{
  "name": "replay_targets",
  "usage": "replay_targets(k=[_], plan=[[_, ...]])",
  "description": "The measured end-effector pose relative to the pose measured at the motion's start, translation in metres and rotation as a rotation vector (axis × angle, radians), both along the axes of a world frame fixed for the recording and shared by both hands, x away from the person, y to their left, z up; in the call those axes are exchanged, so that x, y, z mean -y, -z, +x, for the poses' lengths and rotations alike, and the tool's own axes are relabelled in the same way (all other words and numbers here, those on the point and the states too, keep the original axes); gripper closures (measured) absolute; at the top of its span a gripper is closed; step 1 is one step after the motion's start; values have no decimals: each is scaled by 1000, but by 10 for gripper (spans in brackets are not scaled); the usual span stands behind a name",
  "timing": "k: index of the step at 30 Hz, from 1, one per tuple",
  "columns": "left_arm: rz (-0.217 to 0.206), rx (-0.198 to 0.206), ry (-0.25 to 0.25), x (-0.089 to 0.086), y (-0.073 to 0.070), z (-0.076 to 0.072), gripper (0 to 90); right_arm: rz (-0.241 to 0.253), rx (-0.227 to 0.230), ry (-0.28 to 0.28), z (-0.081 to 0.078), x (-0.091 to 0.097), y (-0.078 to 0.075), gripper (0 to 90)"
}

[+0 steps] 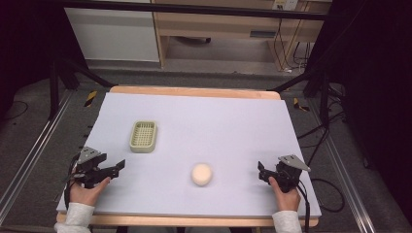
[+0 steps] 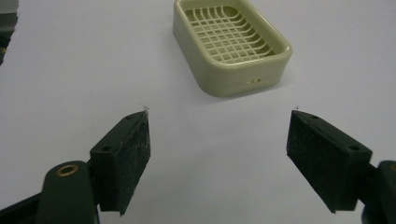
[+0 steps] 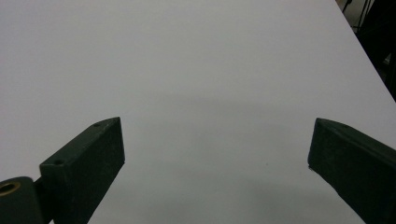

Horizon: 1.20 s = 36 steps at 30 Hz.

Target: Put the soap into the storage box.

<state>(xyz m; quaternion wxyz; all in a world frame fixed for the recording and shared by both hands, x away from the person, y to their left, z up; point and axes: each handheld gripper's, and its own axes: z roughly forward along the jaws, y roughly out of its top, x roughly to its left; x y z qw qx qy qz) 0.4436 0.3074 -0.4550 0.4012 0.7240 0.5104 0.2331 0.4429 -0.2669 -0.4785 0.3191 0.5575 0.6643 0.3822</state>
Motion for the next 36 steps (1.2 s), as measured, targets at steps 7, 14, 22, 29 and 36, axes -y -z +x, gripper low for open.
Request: replay_targets(k=[7, 14, 22, 29, 36], plan=[[-11, -3, 18, 7, -2, -2, 230, 2, 9, -13, -3, -1, -2, 38], [-9, 1, 53, 14, -6, -2, 232, -14, 2, -7, -2, -3, -2, 38], [-12, 16, 70, 25, -12, -1, 234, -15, 2, -17, -1, -5, -2, 34], [2, 11, 96, 37, -13, 0, 233, -15, 5, -21, 0, -7, -2, 33], [18, 5, 117, 45, -12, 1, 234, -31, -6, -20, 0, -7, -2, 38]])
